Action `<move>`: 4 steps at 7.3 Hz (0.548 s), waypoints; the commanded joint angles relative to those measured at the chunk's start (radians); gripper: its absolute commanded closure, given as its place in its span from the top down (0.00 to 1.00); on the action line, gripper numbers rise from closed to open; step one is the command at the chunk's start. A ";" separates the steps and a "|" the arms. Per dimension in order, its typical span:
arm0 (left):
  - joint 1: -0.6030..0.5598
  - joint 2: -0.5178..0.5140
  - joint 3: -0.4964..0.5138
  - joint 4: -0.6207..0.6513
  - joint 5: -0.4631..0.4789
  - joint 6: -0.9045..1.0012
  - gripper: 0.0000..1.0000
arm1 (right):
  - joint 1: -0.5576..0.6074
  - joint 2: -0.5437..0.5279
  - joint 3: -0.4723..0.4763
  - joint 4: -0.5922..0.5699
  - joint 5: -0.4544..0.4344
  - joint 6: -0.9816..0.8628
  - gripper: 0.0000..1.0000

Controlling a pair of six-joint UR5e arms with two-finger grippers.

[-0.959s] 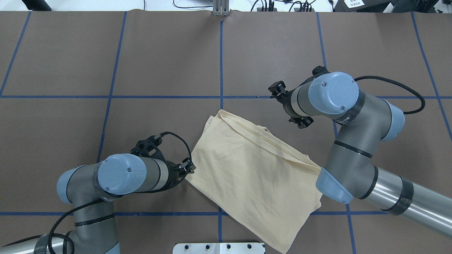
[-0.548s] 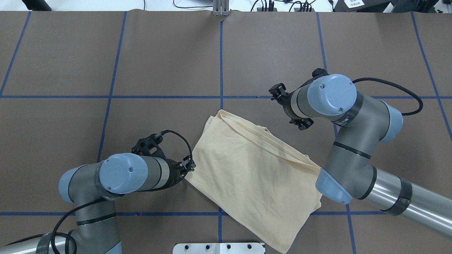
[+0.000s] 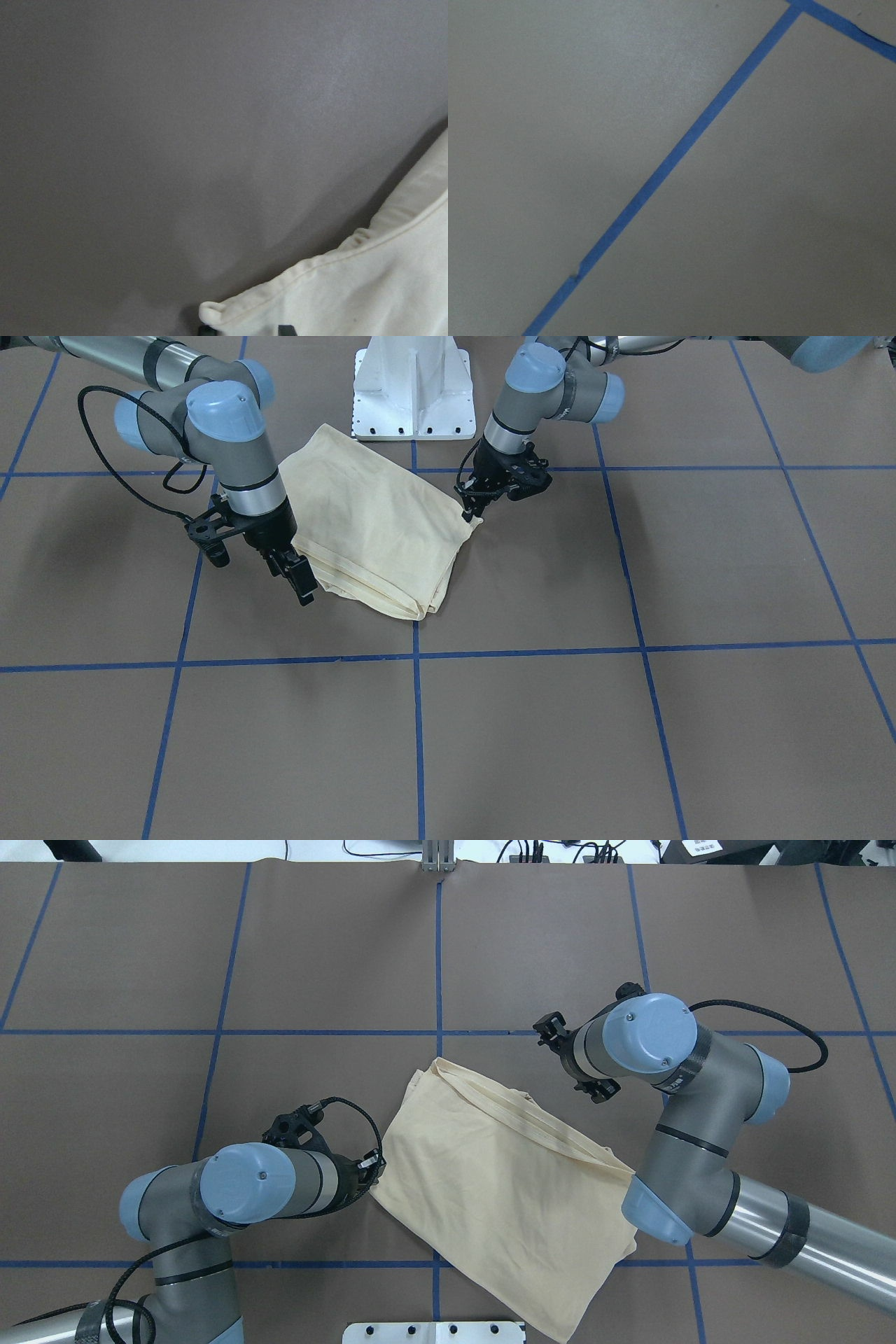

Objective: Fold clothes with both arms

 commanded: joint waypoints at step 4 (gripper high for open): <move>-0.226 -0.137 0.237 -0.096 0.033 0.173 0.00 | -0.017 -0.006 -0.001 0.000 -0.003 0.000 1.00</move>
